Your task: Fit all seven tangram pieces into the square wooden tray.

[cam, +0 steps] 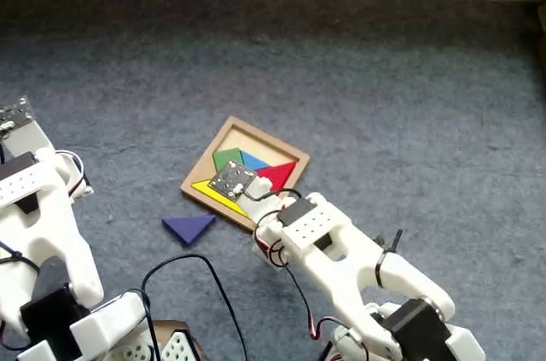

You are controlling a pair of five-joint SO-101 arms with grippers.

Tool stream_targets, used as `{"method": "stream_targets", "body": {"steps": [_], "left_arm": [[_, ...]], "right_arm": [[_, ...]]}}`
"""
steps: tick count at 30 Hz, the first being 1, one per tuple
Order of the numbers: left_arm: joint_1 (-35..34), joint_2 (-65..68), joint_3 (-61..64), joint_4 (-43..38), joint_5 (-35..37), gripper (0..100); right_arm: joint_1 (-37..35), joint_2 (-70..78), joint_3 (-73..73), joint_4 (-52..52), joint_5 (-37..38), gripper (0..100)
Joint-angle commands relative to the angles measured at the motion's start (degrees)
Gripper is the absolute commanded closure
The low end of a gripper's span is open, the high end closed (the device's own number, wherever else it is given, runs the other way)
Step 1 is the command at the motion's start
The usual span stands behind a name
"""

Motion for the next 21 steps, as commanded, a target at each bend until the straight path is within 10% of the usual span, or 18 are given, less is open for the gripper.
{"method": "stream_targets", "body": {"steps": [1,21], "left_arm": [[1.4,-1.9,-0.2,-0.8,-0.4,99],[1.4,-1.9,-0.2,-0.8,-0.4,99]], "right_arm": [[-0.5,0.6,-0.2,-0.7,1.9,89.1],[6.1,0.6,-6.4,4.8,-1.0,90.4]]}}
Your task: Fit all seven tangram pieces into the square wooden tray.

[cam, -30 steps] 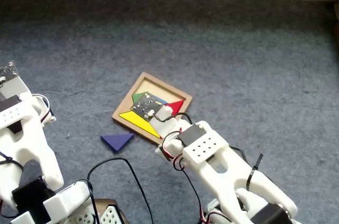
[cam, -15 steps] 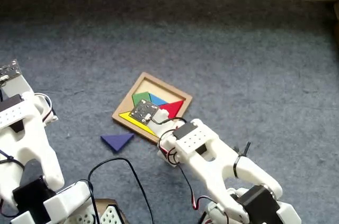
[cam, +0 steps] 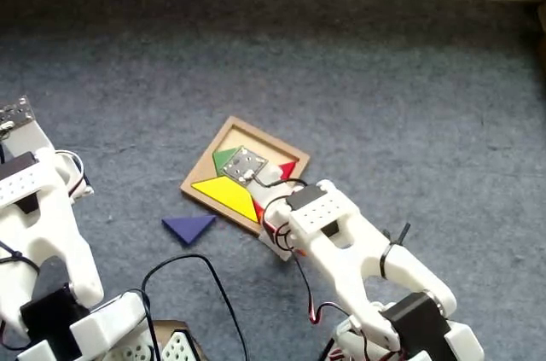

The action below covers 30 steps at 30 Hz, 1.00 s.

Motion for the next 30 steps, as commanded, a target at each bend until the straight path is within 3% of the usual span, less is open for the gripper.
{"method": "stream_targets", "body": {"steps": [1,5,8,12,20,30], "left_arm": [[1.3,-1.9,-0.2,-0.8,-0.4,99],[1.3,-1.9,-0.2,-0.8,-0.4,99],[1.3,-1.9,-0.2,-0.8,-0.4,99],[1.3,-1.9,-0.2,-0.8,-0.4,99],[1.3,-1.9,-0.2,-0.8,-0.4,99],[1.3,-1.9,-0.2,-0.8,-0.4,99]], "right_arm": [[1.0,-0.3,-2.8,1.3,-1.9,90.5],[1.0,-0.3,-2.8,1.3,-1.8,93.3],[1.0,-0.3,-2.8,1.3,3.1,99.7],[3.5,-0.5,-3.7,1.3,4.8,99.1],[6.7,0.7,-18.6,6.5,6.7,99.2],[6.5,21.3,-40.6,6.5,7.0,99.1]]}}
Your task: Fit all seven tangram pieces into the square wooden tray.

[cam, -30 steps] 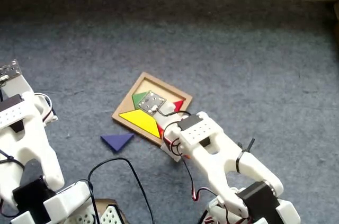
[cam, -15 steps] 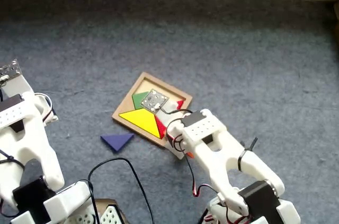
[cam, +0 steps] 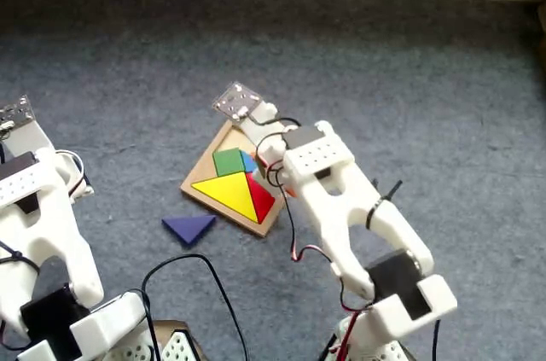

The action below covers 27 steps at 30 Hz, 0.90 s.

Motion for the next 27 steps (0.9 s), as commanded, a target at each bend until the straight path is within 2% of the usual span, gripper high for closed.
{"method": "stream_targets", "body": {"steps": [1,6,12,27], "left_arm": [[1.3,-1.9,-0.2,-0.8,-0.4,99],[1.3,-1.9,-0.2,-0.8,-0.4,99],[1.3,-1.9,-0.2,-0.8,-0.4,99],[1.3,-1.9,-0.2,-0.8,-0.4,99]], "right_arm": [[0.5,5.1,-10.2,0.5,0.7,99.1],[-0.3,9.6,-16.6,1.1,2.5,98.1],[0.0,10.3,-17.7,4.3,1.8,85.9],[1.8,10.3,-20.3,2.1,1.8,85.9]]}}
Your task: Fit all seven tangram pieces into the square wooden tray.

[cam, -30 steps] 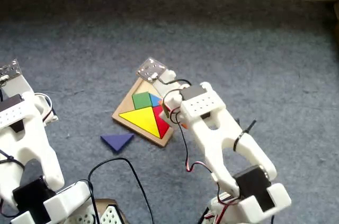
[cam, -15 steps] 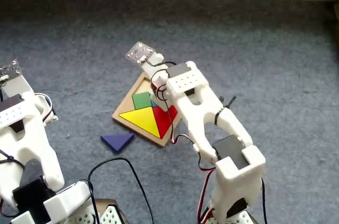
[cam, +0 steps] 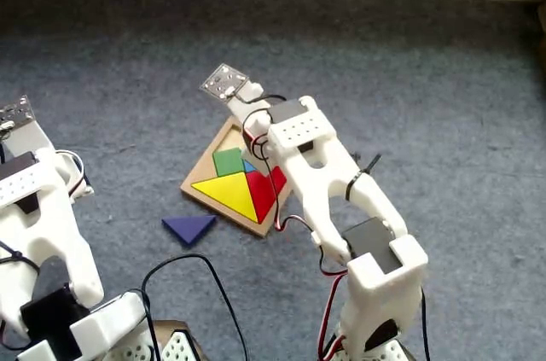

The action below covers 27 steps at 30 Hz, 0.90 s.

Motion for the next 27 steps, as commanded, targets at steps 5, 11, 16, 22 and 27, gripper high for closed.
{"method": "stream_targets", "body": {"steps": [5,11,16,22,27], "left_arm": [[1.4,-1.9,-0.2,-0.8,-0.4,99],[1.4,-1.9,-0.2,-0.8,-0.4,99],[1.4,-1.9,-0.2,-0.8,-0.4,99],[1.1,-2.2,-0.3,-0.6,-0.5,99],[1.4,-2.9,-2.4,-0.4,-0.5,99]], "right_arm": [[3.2,-2.0,-5.9,-1.0,0.0,85.9],[2.2,-2.3,-9.2,10.9,0.0,88.4],[1.2,-8.8,-11.5,20.4,0.0,99.5],[1.5,-19.5,-2.3,26.0,-2.7,99.3],[4.7,-29.7,12.1,20.3,-9.1,99.3]]}}
